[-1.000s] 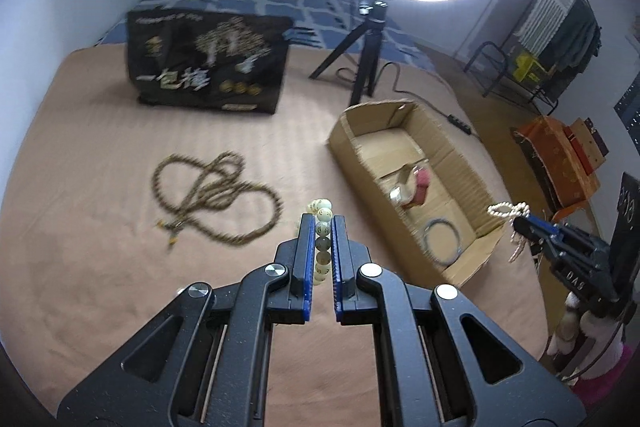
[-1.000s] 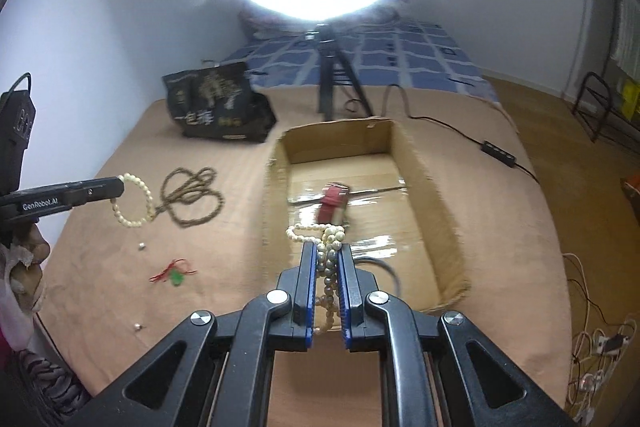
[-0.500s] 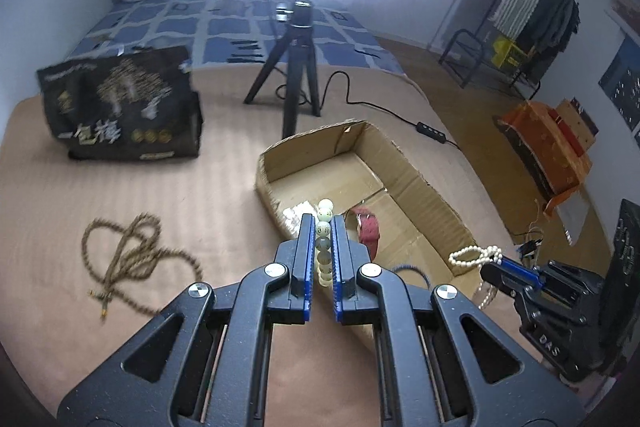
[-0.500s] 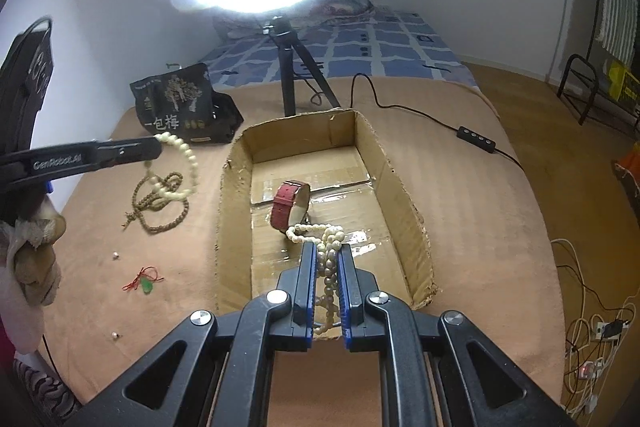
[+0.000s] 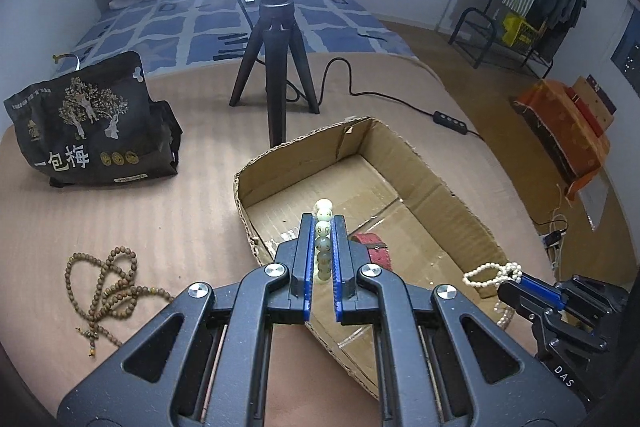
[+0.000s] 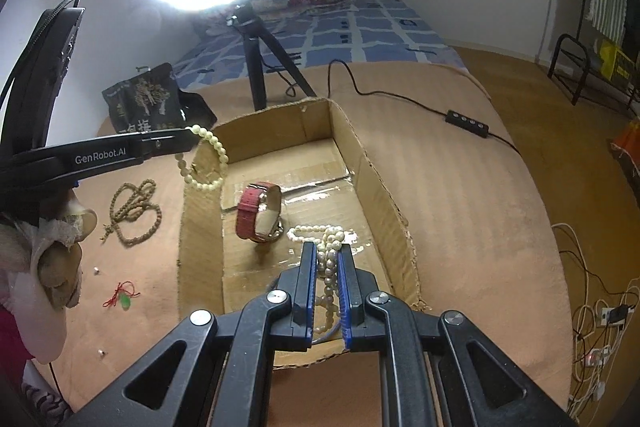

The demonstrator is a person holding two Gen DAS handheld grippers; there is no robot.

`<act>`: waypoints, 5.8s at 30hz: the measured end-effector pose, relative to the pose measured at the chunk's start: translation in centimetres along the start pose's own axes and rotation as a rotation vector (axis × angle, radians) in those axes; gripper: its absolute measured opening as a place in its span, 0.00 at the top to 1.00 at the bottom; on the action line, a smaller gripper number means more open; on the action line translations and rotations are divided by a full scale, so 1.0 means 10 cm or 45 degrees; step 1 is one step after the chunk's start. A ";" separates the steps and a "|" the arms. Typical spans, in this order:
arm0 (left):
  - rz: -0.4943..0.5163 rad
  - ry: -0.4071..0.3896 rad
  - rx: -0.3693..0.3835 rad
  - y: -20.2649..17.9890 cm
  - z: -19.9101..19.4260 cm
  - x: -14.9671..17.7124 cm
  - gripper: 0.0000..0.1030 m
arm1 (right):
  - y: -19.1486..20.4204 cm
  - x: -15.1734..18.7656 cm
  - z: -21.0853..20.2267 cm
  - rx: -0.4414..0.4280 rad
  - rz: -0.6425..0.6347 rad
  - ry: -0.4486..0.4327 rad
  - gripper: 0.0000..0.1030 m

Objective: Organize jewelry
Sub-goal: 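Carry bracelet and necklace into the cardboard box and release both, then move both open tools back toward the remaining jewelry, then close the left tool on the pearl earring while the right tool reaches the jade pendant, then carry the pearl earring with the left tool while the right tool carries the jade pendant to the box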

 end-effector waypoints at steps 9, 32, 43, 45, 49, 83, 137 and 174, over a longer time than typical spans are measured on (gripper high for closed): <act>0.017 0.017 -0.028 0.04 0.06 0.01 0.95 | -0.04 0.01 0.07 0.004 0.011 0.015 0.92; 0.074 -0.037 -0.085 0.00 -0.06 -0.03 0.50 | -0.05 -0.04 0.00 0.131 -0.017 -0.036 0.14; 0.092 -0.078 -0.121 0.12 -0.40 -0.01 0.50 | 0.00 -0.09 -0.14 0.127 -0.013 -0.071 0.13; 0.102 -0.090 -0.129 0.18 -0.52 0.00 0.50 | 0.03 -0.10 -0.19 0.130 -0.016 -0.087 0.13; 0.129 -0.133 -0.157 0.34 -0.81 0.02 0.50 | 0.11 -0.15 -0.29 0.132 -0.021 -0.127 0.11; -0.104 0.014 -0.295 2.08 -1.63 1.30 0.50 | 1.75 0.19 -0.47 -0.152 -0.300 -0.179 0.08; -0.035 0.223 -0.094 2.03 -0.68 1.92 0.90 | 2.57 1.02 0.81 -0.324 -0.504 0.265 0.68; 0.038 -0.077 -0.032 1.28 -1.25 1.06 0.91 | 1.32 0.10 -0.21 -0.196 -0.251 -0.070 0.84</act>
Point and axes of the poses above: each gripper's, at about its wrist camera, not at the fingertips, and z roughly the way its jaws point, y to its left, x to its underside, the point moved 9 cm from there along z, roughly the way its jaws point, and after that the axes turned 6 degrees about -y, right-handed, at the moved point
